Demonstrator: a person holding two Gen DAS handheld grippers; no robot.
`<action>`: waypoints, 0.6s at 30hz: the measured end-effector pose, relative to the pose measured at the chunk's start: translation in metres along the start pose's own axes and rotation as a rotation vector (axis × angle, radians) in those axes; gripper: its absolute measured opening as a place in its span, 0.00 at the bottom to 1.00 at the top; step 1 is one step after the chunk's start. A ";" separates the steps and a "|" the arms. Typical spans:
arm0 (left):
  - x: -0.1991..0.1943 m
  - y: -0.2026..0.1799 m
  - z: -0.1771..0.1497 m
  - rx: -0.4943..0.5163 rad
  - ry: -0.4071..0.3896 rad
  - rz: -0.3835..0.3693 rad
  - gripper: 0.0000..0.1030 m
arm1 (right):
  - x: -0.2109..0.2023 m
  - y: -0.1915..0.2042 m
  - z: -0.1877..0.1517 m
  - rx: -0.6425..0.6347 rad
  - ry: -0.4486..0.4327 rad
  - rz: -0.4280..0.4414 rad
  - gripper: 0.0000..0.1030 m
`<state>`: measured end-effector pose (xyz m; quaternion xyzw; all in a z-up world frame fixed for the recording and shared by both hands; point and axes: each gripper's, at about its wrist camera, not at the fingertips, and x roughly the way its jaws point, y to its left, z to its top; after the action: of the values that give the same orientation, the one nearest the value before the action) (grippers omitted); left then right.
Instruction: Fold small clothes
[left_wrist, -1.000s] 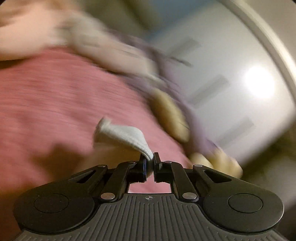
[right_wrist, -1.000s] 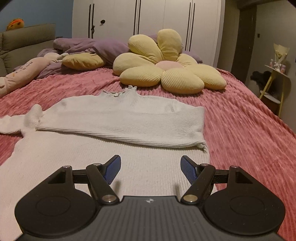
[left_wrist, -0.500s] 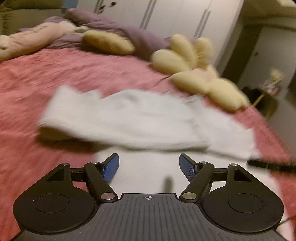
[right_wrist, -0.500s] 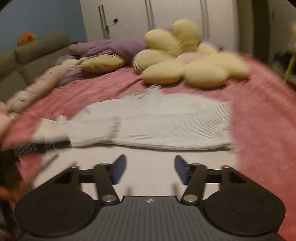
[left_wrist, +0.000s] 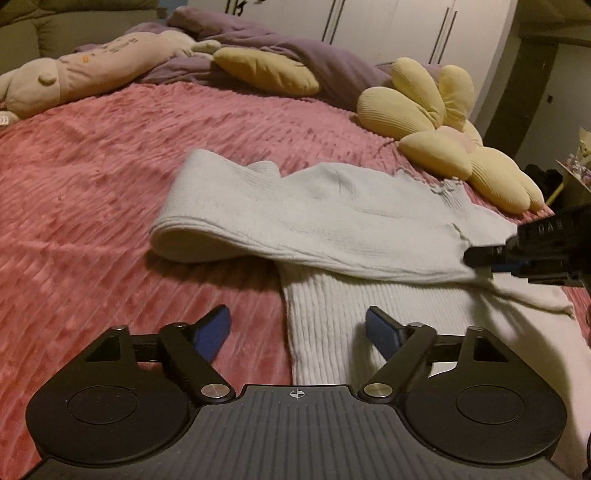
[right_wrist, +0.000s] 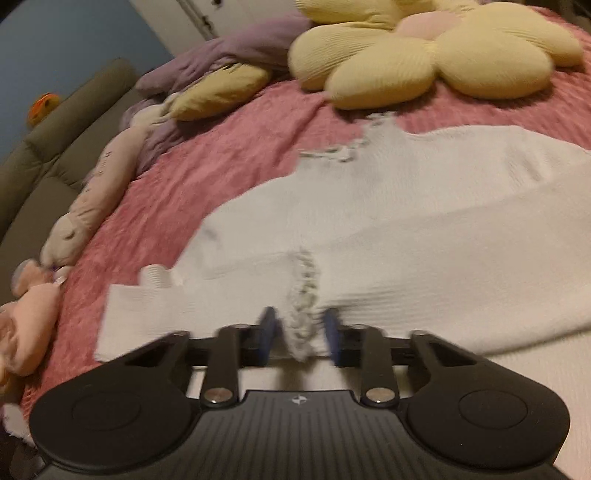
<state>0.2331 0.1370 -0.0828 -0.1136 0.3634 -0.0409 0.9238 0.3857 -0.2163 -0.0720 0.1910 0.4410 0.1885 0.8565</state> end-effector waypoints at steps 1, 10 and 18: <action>0.001 0.002 0.002 -0.010 0.004 -0.004 0.84 | 0.002 0.003 0.003 -0.026 0.020 0.011 0.07; 0.003 0.017 0.024 -0.084 -0.008 0.020 0.83 | -0.064 -0.008 0.011 -0.190 -0.214 -0.192 0.06; 0.018 0.003 0.029 -0.118 0.027 -0.045 0.75 | -0.078 -0.086 0.004 -0.054 -0.159 -0.293 0.13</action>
<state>0.2656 0.1423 -0.0748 -0.1757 0.3748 -0.0417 0.9094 0.3606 -0.3285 -0.0590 0.1157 0.3899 0.0578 0.9117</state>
